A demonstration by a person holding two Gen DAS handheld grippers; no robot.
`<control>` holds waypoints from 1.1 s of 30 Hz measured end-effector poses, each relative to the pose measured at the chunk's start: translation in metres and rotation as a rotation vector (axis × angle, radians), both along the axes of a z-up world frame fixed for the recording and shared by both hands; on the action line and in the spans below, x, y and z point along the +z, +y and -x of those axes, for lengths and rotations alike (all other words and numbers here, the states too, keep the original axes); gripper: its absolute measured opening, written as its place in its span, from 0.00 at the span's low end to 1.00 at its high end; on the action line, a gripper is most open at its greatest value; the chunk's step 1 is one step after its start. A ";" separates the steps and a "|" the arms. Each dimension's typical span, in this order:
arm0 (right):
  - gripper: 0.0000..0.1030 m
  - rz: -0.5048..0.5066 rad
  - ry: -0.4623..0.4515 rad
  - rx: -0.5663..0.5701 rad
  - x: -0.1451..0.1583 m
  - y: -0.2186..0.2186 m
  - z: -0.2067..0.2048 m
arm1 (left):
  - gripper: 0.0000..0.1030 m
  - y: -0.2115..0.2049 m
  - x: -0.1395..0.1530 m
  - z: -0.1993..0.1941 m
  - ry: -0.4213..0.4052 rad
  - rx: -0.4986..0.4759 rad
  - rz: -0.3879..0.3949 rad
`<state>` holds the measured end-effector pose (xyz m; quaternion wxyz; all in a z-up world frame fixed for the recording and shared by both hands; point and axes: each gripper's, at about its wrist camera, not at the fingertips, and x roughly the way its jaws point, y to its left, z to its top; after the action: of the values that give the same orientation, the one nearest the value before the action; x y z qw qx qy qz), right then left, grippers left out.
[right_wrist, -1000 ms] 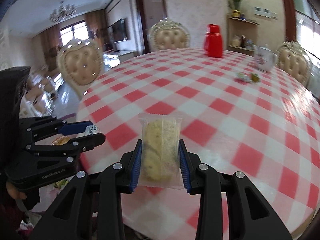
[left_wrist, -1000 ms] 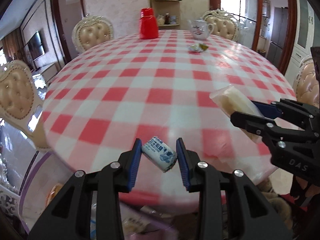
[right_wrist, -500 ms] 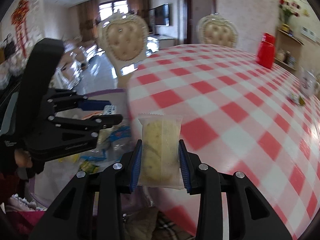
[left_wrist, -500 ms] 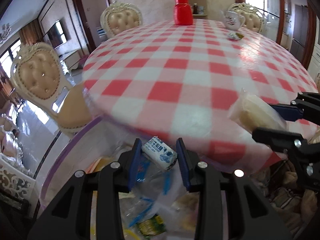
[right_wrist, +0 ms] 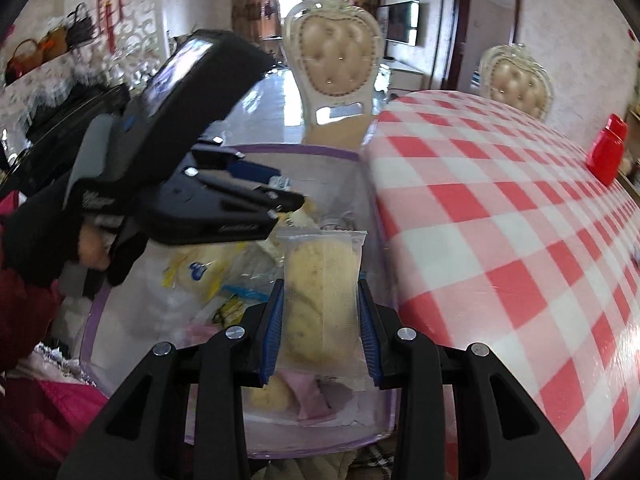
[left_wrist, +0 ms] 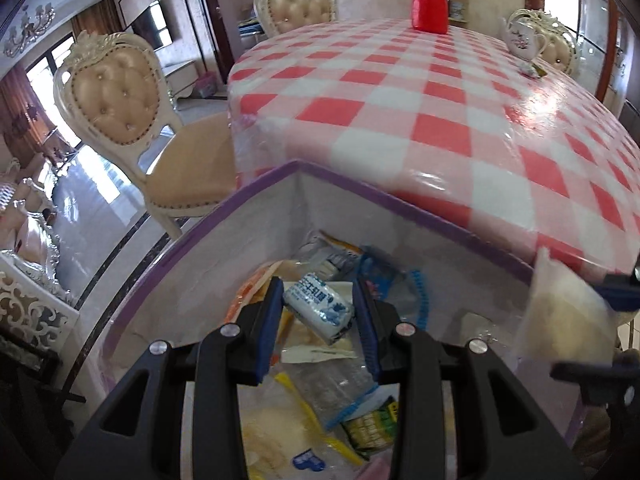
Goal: Organize snacks
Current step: 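Carry the candy and cake over the clear container and open both tools, then move both open tools back over the last green packets on the table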
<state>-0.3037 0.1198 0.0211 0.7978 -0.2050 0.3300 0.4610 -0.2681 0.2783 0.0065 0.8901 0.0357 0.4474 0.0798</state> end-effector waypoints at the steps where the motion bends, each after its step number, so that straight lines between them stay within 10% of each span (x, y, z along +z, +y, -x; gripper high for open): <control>1: 0.33 0.002 0.003 0.011 -0.001 0.001 0.002 | 0.35 0.002 0.000 -0.001 0.000 0.005 -0.002; 6: 0.34 -0.015 0.002 0.078 0.001 0.003 0.015 | 0.36 0.007 0.005 0.000 -0.005 0.031 -0.037; 8: 0.35 -0.033 0.008 0.103 0.003 0.002 0.017 | 0.47 0.008 0.007 0.000 -0.014 0.046 -0.050; 10: 0.39 -0.059 0.012 0.120 0.009 -0.001 0.020 | 0.80 0.009 0.011 0.001 -0.036 0.071 -0.080; 15: 0.57 -0.125 -0.016 0.068 0.025 -0.019 0.013 | 0.90 0.004 0.017 -0.001 -0.048 0.084 -0.121; 33: 0.84 -0.281 -0.055 -0.398 0.037 -0.188 -0.089 | 0.95 -0.123 0.033 -0.071 -0.043 -0.123 -0.195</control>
<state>-0.2148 -0.0678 0.0579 0.9024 -0.0355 0.2747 0.3301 -0.1968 0.1554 0.0395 0.8949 0.1476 0.4155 0.0688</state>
